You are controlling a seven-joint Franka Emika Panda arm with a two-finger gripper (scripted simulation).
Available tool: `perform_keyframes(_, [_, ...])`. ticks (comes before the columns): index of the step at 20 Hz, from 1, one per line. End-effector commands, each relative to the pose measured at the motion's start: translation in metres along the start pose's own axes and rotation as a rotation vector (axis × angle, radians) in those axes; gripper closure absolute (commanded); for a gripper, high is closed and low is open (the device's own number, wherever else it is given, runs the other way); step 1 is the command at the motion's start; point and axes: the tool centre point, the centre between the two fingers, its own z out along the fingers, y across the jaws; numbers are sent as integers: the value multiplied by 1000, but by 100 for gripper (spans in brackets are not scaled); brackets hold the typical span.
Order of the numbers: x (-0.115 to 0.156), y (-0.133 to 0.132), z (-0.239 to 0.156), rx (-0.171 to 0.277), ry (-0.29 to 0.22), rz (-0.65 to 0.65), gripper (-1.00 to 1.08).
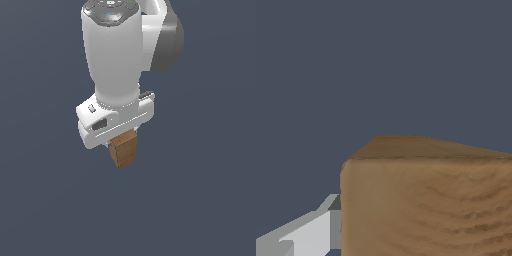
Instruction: Pick up the object and move it to a goal position.
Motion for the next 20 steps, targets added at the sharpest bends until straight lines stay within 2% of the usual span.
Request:
perform_keyframes(1, [4, -7, -33, -6, 8, 0, 108])
perform_keyframes(11, [15, -32, -127, -6, 9, 0, 108])
perform_keyframes(20, [21, -42, -169, -6, 9, 0, 108])
